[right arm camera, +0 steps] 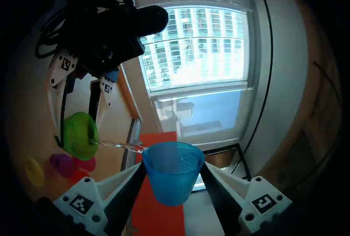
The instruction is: Pour water
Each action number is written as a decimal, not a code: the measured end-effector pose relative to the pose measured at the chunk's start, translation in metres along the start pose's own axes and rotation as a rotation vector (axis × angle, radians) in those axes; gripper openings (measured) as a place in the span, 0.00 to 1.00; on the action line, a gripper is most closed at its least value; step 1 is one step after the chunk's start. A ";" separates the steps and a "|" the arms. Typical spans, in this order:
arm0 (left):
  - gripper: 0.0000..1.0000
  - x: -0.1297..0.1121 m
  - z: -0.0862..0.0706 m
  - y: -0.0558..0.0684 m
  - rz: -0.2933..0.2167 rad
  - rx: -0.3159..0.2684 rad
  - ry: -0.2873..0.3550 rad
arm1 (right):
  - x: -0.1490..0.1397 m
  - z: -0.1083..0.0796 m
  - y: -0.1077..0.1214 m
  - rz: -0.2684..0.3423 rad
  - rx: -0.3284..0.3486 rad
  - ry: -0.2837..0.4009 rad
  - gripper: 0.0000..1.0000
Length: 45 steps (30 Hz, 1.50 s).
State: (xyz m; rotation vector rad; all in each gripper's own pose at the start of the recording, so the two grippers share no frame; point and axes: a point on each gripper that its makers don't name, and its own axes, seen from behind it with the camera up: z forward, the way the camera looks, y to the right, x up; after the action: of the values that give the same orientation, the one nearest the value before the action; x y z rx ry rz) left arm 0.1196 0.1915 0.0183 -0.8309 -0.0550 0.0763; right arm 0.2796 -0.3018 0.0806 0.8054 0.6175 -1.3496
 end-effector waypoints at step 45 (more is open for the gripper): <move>0.86 0.001 0.001 -0.004 -0.008 0.010 0.005 | 0.007 0.006 0.017 -0.212 -0.016 -0.004 0.89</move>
State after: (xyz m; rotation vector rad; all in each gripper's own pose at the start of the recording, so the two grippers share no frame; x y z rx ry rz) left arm 0.1203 0.1896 0.0220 -0.8205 -0.0529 0.0669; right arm 0.2966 -0.3099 0.0810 0.7398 0.7260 -1.5364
